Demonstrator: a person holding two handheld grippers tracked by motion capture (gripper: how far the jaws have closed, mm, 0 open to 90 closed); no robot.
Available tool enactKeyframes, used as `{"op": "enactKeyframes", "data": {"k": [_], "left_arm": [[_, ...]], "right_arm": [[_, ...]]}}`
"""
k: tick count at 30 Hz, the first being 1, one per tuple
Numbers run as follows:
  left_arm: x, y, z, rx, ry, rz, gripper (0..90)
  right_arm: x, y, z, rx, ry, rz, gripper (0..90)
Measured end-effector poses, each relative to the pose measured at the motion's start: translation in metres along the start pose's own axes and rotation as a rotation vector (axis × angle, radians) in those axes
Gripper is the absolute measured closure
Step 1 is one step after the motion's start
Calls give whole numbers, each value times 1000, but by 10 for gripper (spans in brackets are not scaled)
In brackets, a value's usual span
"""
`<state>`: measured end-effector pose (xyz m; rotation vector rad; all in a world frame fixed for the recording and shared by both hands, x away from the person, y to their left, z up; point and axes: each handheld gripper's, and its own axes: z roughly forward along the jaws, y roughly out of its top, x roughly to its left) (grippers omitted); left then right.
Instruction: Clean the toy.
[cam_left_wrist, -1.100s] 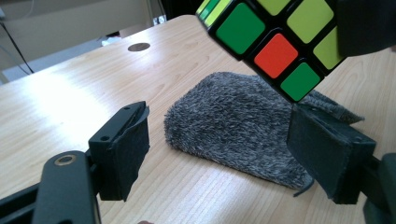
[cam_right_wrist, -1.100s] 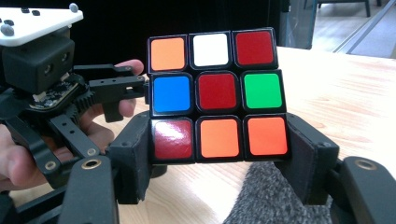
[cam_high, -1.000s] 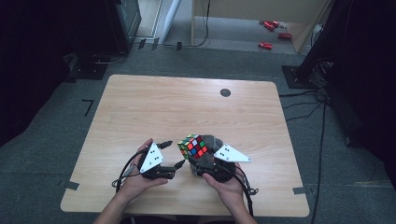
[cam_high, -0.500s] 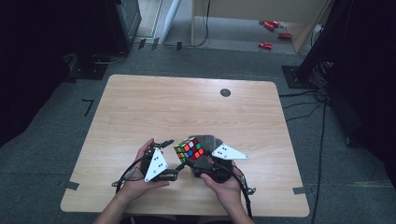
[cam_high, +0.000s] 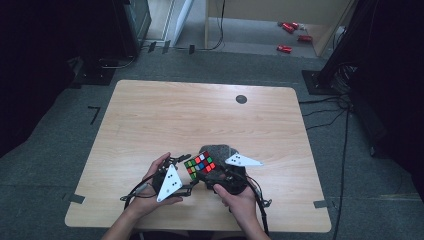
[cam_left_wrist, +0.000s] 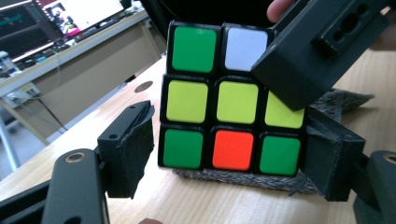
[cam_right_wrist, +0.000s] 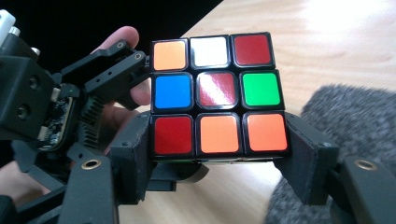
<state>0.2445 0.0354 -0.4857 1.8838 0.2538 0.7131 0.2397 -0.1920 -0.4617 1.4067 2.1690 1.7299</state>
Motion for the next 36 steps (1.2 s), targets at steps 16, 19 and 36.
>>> {"op": "enactKeyframes", "data": {"k": [16,19,36], "left_arm": [[13,-2,-5,74,22,-106,345],[24,-4,-8,98,55,-218,345],[47,-10,-19,60,-17,-429,347]], "right_arm": [[-3,3,-6,-87,-34,-126,285],[-8,5,-12,-130,-101,-169,286],[-42,-17,14,115,-396,-351,296]]}}
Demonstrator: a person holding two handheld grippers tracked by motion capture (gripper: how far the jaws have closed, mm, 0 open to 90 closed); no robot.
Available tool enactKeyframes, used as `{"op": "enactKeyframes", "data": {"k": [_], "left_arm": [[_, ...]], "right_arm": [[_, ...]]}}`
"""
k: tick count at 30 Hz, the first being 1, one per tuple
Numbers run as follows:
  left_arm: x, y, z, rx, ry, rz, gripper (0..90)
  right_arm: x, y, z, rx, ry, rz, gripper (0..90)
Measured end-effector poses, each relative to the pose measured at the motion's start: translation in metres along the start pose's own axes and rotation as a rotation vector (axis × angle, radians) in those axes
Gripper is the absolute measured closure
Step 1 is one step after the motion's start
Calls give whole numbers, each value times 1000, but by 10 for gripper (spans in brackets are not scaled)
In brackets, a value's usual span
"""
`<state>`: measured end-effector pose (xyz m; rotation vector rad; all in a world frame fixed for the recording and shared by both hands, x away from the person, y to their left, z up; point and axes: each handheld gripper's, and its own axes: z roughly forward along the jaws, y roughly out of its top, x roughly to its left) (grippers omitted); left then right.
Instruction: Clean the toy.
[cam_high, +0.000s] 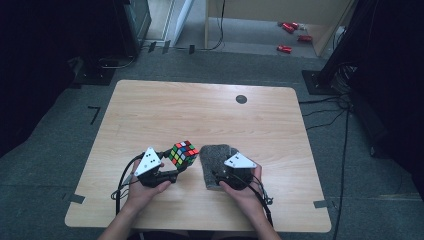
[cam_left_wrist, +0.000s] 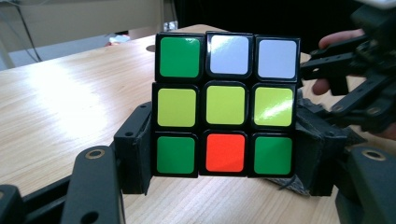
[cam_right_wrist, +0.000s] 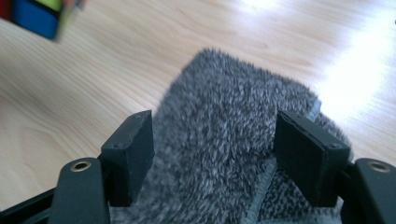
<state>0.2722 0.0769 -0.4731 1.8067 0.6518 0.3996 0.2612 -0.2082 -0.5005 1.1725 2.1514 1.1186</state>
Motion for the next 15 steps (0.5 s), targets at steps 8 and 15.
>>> {"op": "enactKeyframes", "data": {"k": [8,15], "left_arm": [[-2,1,-2,5,-29,23,348],[-2,0,-1,17,-53,14,348]], "right_arm": [[-6,-16,15,87,-64,7,313],[-14,-19,10,70,-82,60,659]]}}
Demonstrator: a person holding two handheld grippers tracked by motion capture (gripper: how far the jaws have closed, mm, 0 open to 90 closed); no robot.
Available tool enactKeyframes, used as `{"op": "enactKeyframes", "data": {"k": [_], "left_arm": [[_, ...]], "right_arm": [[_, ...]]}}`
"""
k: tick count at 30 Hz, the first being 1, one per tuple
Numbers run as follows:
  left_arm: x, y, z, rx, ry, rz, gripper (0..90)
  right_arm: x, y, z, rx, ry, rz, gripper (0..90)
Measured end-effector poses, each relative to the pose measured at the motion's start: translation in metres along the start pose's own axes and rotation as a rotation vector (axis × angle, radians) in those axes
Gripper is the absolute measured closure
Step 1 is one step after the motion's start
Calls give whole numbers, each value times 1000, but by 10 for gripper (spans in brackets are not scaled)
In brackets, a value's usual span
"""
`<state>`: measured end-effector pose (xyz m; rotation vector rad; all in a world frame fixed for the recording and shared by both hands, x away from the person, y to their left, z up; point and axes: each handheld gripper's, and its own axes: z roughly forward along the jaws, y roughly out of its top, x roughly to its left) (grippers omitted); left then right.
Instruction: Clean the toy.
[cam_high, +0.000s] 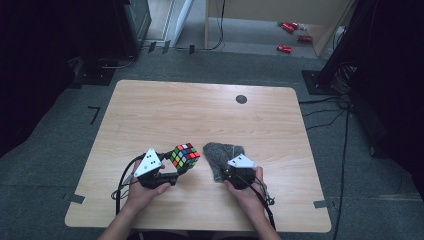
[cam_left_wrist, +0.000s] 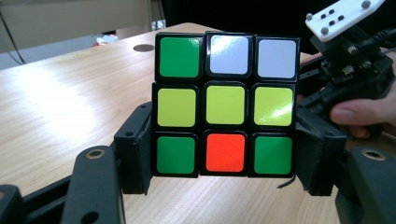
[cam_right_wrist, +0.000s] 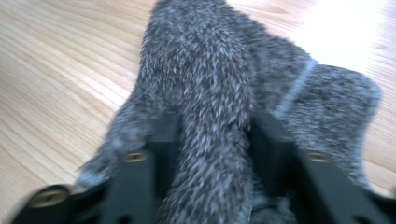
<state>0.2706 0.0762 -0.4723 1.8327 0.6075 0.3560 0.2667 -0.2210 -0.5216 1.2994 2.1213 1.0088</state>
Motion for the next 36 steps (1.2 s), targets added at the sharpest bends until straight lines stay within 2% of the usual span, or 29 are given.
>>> {"op": "enactKeyframes", "data": {"k": [3,5,7,10,13,16,18,21,23,25,28,31,34,36], "left_arm": [[-1,0,1,15,10,6,348],[-1,0,2,25,13,17,348],[-2,-1,2,31,4,27,348],[-5,-1,4,47,-3,58,348],[-11,-1,8,75,-6,99,348],[-16,-2,12,88,-19,126,348],[-20,-1,13,92,-31,143,348],[-25,0,13,76,-64,163,348],[-26,1,12,66,-66,173,348],[-26,2,9,51,-75,179,349],[-27,3,9,53,-63,186,349],[-25,3,10,56,-62,169,349],[-25,2,11,62,-73,156,349],[-27,2,13,67,-75,168,349]], "right_arm": [[-8,0,-4,-8,47,56,734],[-9,1,-8,-29,90,64,745],[-8,4,-14,-75,140,79,746],[-4,14,-28,-175,226,100,743],[3,26,-46,-283,300,98,740],[11,34,-59,-336,363,78,740],[18,38,-64,-348,423,63,739],[30,43,-68,-348,482,41,734],[33,44,-69,-346,496,58,732],[29,44,-66,-339,502,88,731],[20,39,-60,-309,472,131,731],[15,37,-57,-277,441,142,732],[20,41,-62,-289,450,126,730],[28,46,-68,-308,476,94,728]]}}
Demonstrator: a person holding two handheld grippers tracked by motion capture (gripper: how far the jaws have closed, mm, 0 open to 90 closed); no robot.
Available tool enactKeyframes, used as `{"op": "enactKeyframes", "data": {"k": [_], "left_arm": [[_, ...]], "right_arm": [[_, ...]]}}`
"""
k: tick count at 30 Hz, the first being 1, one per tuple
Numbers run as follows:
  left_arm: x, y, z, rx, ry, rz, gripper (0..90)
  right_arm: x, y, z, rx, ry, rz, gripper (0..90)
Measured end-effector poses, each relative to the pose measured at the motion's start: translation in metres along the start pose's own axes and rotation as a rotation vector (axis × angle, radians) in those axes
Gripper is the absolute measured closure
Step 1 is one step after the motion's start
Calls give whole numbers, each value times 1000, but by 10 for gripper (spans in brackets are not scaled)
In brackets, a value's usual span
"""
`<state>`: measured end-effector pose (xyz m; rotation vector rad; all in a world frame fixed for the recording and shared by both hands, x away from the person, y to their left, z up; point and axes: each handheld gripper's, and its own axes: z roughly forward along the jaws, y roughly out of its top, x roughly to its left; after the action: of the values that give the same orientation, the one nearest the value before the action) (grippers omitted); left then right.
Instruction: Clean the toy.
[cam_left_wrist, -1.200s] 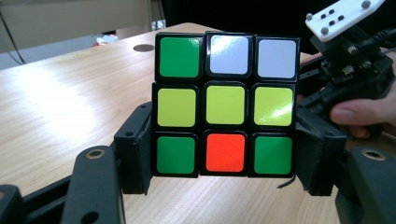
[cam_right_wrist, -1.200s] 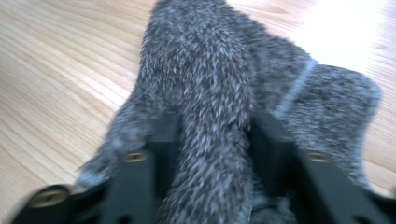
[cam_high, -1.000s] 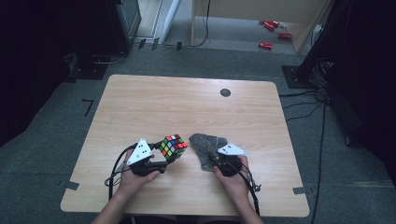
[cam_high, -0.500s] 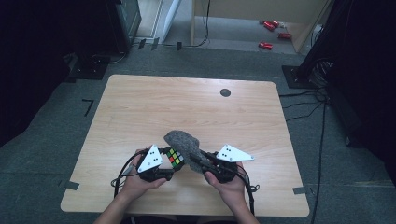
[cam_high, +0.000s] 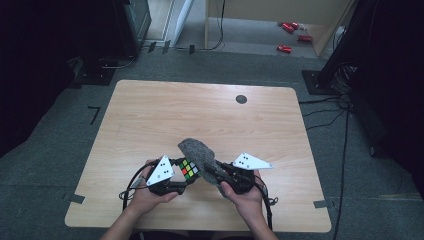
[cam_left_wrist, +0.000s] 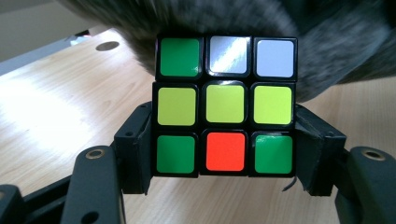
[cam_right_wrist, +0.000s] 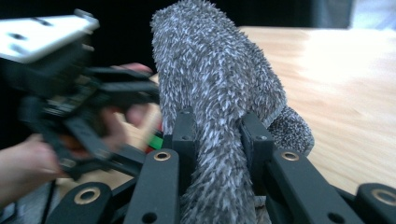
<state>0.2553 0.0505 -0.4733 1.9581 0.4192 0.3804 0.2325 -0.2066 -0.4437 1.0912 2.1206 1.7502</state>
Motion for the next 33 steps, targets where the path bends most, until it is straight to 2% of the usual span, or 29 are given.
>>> {"op": "enactKeyframes", "data": {"k": [3,4,7,9,12,15,17,20,23,25,27,30,32,33], "left_arm": [[-1,1,-1,-5,4,3,349],[-1,2,-2,-7,6,5,350],[1,3,-4,-18,7,-6,350],[3,3,-5,-27,3,-17,350],[4,2,-5,-34,6,-31,349],[4,0,-5,-58,5,-28,348],[5,1,-6,-61,-4,-49,349],[4,2,-3,-53,20,-13,349],[5,1,-1,-35,17,-9,349],[5,1,0,-23,18,-16,349],[7,1,-1,-20,10,-42,349],[7,1,-3,-22,9,-51,348],[6,2,-5,-28,25,-45,347],[4,2,-5,-29,45,-39,347]], "right_arm": [[5,2,0,-2,-15,-27,724],[3,2,0,-5,-14,-18,724],[-7,-3,-1,13,-76,0,724],[-11,-5,-1,18,-86,21,724],[-5,-2,-2,11,-81,8,724],[7,3,-2,-11,-37,-21,721],[12,5,-2,-19,-33,-45,717],[7,4,-2,-14,-40,-37,713],[-4,-2,-2,18,-82,-17,715],[-5,-3,-1,24,-89,-3,716],[-1,-2,-1,24,-89,-10,717],[11,3,-1,8,-48,-45,716],[16,5,0,3,-40,-77,715],[15,5,0,1,-34,-74,714]]}}
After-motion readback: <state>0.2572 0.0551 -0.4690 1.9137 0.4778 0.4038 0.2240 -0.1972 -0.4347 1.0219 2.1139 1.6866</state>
